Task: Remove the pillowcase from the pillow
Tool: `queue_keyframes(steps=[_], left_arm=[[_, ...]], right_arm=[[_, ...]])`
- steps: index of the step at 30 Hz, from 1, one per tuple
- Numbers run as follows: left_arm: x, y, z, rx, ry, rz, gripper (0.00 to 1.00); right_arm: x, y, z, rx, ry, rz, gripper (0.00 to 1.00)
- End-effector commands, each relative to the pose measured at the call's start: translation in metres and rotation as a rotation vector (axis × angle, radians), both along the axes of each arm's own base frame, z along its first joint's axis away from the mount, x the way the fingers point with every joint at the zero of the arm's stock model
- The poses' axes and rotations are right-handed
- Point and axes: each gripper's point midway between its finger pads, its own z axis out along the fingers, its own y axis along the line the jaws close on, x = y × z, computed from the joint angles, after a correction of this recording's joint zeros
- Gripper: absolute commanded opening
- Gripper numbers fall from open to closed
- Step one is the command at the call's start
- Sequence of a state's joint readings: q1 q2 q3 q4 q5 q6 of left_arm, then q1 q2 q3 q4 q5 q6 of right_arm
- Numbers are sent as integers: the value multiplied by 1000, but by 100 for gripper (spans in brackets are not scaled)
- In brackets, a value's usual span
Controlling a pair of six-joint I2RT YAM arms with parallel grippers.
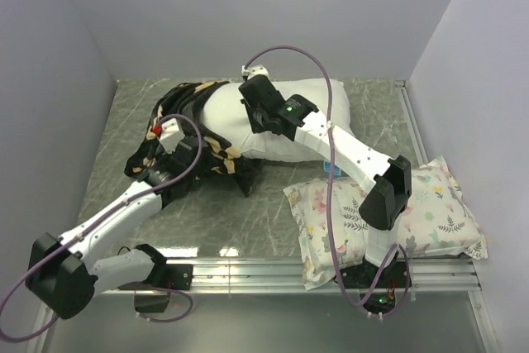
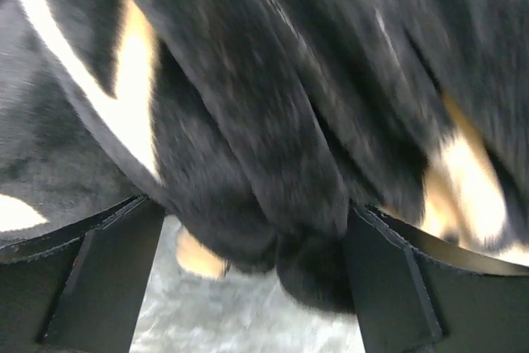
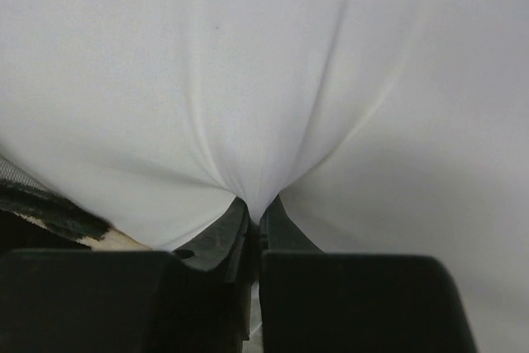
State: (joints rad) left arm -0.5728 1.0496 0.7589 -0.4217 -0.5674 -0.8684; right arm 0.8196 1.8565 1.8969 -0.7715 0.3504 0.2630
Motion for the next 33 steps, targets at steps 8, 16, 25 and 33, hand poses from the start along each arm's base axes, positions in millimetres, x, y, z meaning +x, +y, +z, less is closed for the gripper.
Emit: queue_keyframes(steps=[8,16,25,33], left_arm=[[33,95,35,86,-20,433,0],[9,211,29,28,-28,709,0],[5,217,3,-53,22,723,0],[9,241,15,-112,-3,739,0]], right_arm=[[15,-53,92,122,-204,-108,0],[15,-110,116,213,-224,-202,0],[-7,-131,150,258,-290,-216,0],[-29,-148,203,328,-374,-219,0]])
